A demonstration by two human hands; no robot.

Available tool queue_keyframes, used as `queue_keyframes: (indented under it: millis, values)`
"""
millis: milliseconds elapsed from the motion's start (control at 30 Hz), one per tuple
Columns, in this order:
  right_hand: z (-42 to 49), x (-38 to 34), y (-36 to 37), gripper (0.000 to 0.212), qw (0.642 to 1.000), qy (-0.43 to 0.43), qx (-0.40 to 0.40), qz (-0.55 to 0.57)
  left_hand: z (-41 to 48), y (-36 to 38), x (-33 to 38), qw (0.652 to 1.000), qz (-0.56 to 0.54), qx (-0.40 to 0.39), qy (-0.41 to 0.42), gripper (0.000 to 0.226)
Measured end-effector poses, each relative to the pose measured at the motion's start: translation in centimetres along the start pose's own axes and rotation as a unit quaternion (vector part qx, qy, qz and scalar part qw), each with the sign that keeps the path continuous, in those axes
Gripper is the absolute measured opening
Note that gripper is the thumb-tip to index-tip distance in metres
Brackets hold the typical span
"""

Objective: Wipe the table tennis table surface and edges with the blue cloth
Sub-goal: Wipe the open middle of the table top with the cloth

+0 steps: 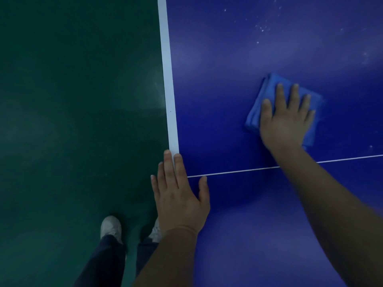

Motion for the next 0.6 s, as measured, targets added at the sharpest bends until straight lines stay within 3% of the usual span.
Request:
queue_keyframes:
  millis: [133, 233, 300, 367, 500, 600]
  values:
    - [-5.7, -8.5, 2.1, 0.066, 0.992, -0.124, -0.006, -0.025, 0.1, -0.1, 0.1, 1.0, 0.004, -0.003, 0.006, 0.074]
    - [-5.7, -17.8, 3.5, 0.062, 0.967, -0.25, -0.049, -0.022, 0.0, 0.0, -0.1, 1.0, 0.006, -0.014, -0.003, 0.076]
    - [-3.3, -19.5, 3.4, 0.06, 0.957, -0.281, -0.062, -0.024, 0.1, 0.0, 0.0, 1.0, 0.006, -0.015, -0.004, 0.077]
    - [-0.5, -15.8, 2.6, 0.059, 0.975, -0.215, -0.048, -0.024, 0.1, -0.1, 0.1, 1.0, 0.008, -0.011, 0.002, 0.076]
    - [-2.6, -0.7, 1.0, 0.057, 1.0, -0.006, -0.01, 0.015, 0.0, -0.2, 0.2, 1.0, -0.003, -0.001, 0.005, 0.076]
    - [-7.3, 4.5, 1.1, 0.061, 1.0, 0.01, -0.006, 0.013, 0.1, -0.2, 0.3, 1.0, -0.003, -0.004, 0.008, 0.076]
Point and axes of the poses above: each hand's wrist, its own z-axis towards the middle knuckle, its own y-axis out of the palm, x = y × z, the point moved 5 cm from there along z, towards the middle knuckle, and after that the axes turned 5 degrees about -x, right-handed, at the moved point
